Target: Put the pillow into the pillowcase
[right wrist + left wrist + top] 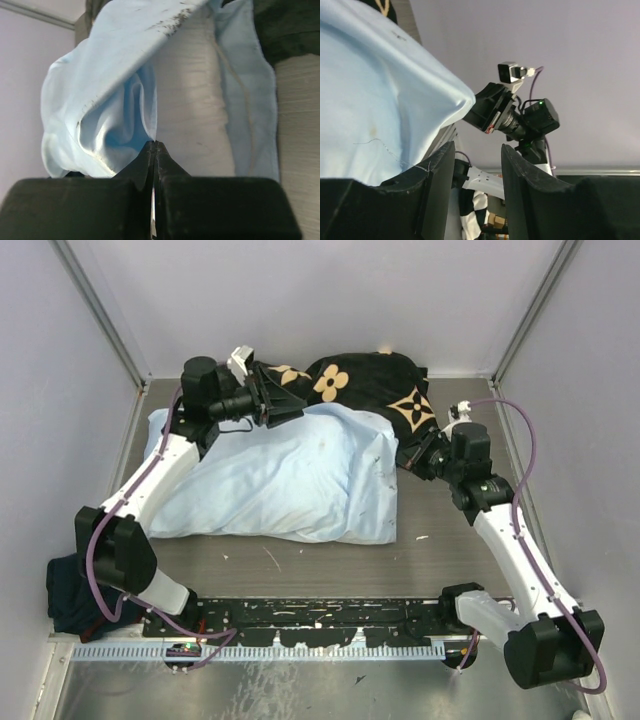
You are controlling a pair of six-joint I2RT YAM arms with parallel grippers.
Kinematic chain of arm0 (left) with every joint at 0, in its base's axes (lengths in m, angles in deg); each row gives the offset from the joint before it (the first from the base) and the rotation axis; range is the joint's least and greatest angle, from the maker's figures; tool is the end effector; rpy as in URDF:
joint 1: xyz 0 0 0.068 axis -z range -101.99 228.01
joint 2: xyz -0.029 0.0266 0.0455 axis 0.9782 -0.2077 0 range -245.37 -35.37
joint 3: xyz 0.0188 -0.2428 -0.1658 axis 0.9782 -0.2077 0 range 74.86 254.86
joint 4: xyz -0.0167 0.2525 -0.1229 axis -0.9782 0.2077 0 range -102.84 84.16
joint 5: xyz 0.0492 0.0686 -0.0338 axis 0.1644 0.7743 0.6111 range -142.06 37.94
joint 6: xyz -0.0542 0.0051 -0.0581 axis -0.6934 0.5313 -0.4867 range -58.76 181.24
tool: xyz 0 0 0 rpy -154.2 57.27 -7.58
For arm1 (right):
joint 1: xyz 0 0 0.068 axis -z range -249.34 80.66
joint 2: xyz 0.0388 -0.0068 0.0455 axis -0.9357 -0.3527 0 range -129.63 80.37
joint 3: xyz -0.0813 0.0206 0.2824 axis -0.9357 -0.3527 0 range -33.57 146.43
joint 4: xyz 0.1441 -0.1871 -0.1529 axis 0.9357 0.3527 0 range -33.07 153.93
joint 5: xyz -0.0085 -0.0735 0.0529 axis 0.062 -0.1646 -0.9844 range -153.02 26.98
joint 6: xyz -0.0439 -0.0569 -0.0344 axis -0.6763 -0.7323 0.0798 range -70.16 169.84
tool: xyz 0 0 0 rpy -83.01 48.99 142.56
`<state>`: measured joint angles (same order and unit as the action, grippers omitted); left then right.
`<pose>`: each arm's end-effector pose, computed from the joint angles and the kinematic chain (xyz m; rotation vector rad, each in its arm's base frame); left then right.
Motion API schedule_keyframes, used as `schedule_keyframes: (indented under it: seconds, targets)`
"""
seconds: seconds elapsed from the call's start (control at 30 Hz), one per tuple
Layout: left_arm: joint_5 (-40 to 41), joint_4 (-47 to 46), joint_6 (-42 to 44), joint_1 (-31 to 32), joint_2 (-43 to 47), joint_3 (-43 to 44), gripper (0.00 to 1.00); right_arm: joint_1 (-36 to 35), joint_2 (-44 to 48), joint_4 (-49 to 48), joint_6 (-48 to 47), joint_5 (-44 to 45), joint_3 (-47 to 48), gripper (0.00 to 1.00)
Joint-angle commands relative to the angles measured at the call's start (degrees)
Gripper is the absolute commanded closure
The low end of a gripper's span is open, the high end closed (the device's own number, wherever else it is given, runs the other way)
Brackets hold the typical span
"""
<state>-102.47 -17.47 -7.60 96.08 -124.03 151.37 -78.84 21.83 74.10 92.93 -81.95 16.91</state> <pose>0.3665 -0.1752 0.3872 -0.1055 2.0408 -1.7844 0.2608 0.0662 0.3207 0.3933 2.0701 0.9018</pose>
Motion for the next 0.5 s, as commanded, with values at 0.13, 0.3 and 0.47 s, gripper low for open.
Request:
schedule_keyframes:
  seconds: [0.13,0.3,0.47]
  targets:
    - [-0.9,6.5,6.4,-0.3,0.3,-5.6,0.51,0.4,5.1,15.2,-5.5,14.5,0.9,0.99]
    - [-2.0,4.8,5.9,-0.4,0.7,-7.0,0.52,0.4,5.1,16.5,-5.1,20.9,-5.3,0.99]
    - [-3.0,4.2,5.8,-0.3,1.4,-8.1,0.53,0.4,1.2,15.2,-6.0,26.2,-8.8,0.99]
